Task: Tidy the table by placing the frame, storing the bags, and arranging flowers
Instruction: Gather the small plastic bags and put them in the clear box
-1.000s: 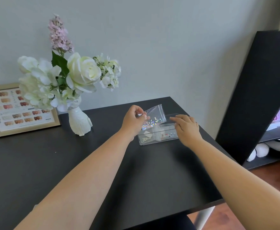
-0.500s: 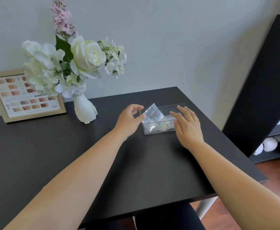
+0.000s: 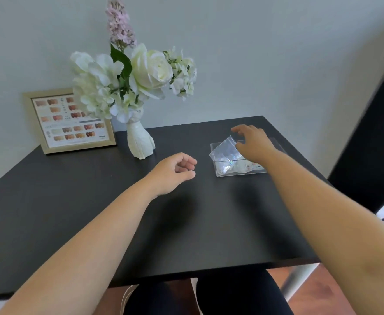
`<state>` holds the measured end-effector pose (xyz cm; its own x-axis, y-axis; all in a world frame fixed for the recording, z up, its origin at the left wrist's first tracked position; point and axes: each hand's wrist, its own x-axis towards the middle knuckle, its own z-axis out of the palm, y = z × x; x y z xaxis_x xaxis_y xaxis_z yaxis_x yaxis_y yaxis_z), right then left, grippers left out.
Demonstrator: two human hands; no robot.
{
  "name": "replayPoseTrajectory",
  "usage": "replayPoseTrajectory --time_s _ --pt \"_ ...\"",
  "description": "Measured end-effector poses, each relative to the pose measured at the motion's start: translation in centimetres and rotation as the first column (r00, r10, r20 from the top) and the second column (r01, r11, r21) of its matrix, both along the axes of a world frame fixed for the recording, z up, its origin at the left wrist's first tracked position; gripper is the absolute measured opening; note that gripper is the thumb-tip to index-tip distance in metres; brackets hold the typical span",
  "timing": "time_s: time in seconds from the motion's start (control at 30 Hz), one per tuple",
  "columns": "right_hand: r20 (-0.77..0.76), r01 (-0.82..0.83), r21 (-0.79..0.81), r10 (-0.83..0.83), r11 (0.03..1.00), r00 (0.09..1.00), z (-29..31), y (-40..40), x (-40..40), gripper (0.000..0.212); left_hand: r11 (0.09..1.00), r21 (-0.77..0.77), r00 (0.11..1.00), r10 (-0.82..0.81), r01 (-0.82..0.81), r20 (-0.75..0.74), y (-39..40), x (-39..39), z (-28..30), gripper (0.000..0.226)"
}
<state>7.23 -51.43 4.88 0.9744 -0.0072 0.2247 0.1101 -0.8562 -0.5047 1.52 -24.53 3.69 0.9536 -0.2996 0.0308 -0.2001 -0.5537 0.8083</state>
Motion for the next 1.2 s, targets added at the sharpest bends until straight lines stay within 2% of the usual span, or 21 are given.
replayPoseTrajectory --time_s 0.1,0.2,0.33,0.43,0.53,0.67,0.93,1.1,1.2 --pt "-0.188 -0.071 -0.184 0.036 0.980 0.981 0.6 0.0 1.7 0.060 0.988 0.139 0.996 -0.061 0.070 -0.065 2.9 -1.4 0.1 0.021" --pt "-0.234 -0.092 -0.153 0.054 0.984 0.971 0.1 0.4 2.7 0.060 0.952 0.297 0.993 -0.043 0.075 -0.113 7.3 -3.2 -0.4 0.021" --pt "-0.096 -0.066 0.110 0.077 0.992 0.992 -0.8 1.2 2.9 0.045 0.924 0.379 0.976 0.035 0.050 -0.216 12.9 -6.0 -0.4 0.034" --pt "0.025 -0.041 0.164 0.037 0.986 0.999 -1.0 2.1 2.7 0.032 0.866 0.488 0.940 0.067 0.111 -0.334 15.7 -8.1 -0.1 0.064" --pt "0.079 -0.029 0.188 0.015 0.982 0.997 -0.7 2.3 2.3 0.029 0.774 0.621 0.928 0.133 0.122 -0.348 17.1 -9.4 0.0 0.082" --pt "0.077 -0.012 0.177 -0.002 0.984 0.997 -0.7 1.6 1.8 0.030 0.808 0.587 0.929 0.173 0.056 -0.327 17.3 -9.4 0.0 0.066" --pt "0.077 0.082 0.014 -0.083 0.997 0.994 -1.3 0.0 0.2 0.029 0.854 0.517 0.940 0.134 0.050 -0.313 15.2 -8.4 -0.5 0.042" --pt "0.140 0.120 -0.087 -0.107 0.989 0.984 -2.6 -0.3 -0.6 0.028 0.912 0.404 0.979 0.144 -0.073 -0.147 13.1 -7.7 -1.7 0.016" --pt "0.152 0.132 -0.084 -0.118 0.988 0.981 -3.8 -0.7 -1.4 0.029 0.938 0.339 0.979 0.135 -0.076 -0.154 11.8 -7.0 -2.1 0.004"
